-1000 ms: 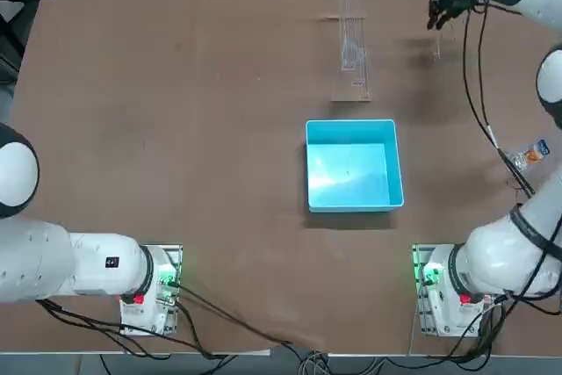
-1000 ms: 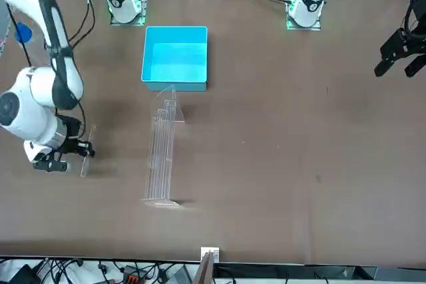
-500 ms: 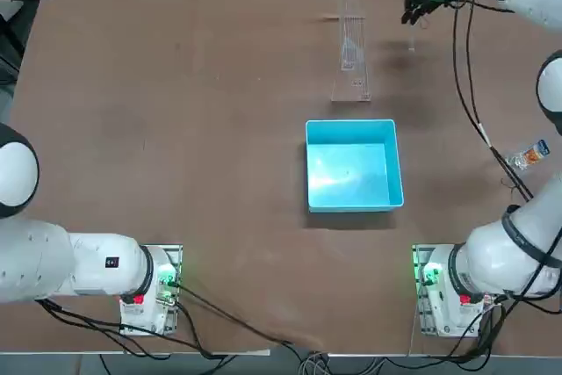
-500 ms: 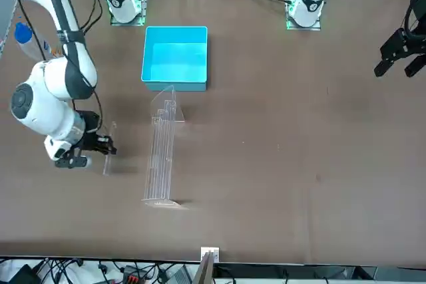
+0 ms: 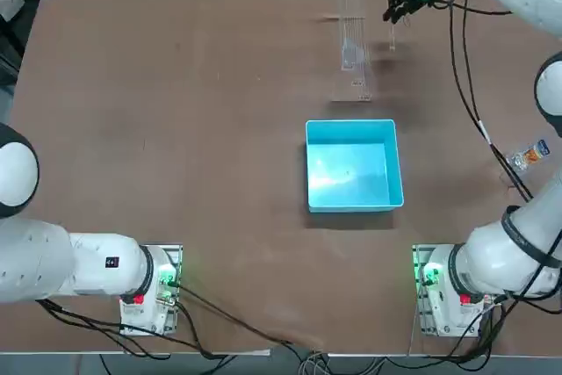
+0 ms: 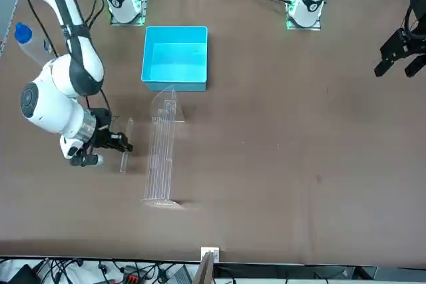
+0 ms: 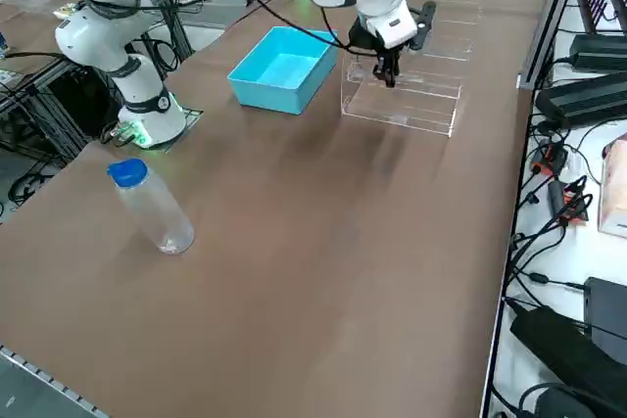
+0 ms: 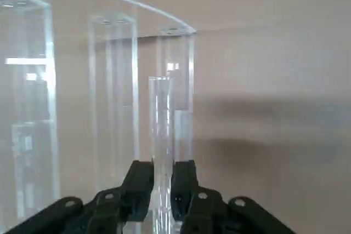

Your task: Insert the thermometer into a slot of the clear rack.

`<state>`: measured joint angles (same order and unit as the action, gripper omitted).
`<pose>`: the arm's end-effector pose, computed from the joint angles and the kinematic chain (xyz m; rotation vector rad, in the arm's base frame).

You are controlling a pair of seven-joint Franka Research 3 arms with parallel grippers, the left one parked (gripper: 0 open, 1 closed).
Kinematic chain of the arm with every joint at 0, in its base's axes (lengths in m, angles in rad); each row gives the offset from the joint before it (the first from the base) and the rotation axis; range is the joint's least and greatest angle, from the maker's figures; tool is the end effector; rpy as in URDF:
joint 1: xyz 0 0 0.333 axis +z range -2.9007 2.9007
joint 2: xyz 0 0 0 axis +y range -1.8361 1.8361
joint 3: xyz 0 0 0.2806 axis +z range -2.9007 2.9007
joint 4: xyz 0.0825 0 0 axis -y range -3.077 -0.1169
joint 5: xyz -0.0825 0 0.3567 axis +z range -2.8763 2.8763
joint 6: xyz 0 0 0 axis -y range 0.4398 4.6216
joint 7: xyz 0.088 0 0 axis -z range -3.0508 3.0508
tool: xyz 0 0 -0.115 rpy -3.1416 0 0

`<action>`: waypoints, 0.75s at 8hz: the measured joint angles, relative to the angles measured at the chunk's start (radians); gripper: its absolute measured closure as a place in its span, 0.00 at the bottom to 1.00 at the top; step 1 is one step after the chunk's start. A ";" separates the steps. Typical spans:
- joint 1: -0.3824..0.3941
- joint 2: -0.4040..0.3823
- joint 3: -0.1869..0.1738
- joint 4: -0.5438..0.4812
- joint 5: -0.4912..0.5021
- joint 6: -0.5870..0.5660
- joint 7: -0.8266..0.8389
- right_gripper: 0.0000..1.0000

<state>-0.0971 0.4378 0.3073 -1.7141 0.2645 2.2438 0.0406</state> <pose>0.6238 0.1248 0.3326 -2.7877 0.0280 -0.0854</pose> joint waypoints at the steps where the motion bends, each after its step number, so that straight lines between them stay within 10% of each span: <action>1: 0.020 0.002 0.003 0.012 0.023 0.001 0.008 0.78; 6: 0.073 0.083 0.005 0.032 0.061 0.024 0.028 0.78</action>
<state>-0.0243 0.5205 0.3120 -1.6822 0.3256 2.2680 0.0682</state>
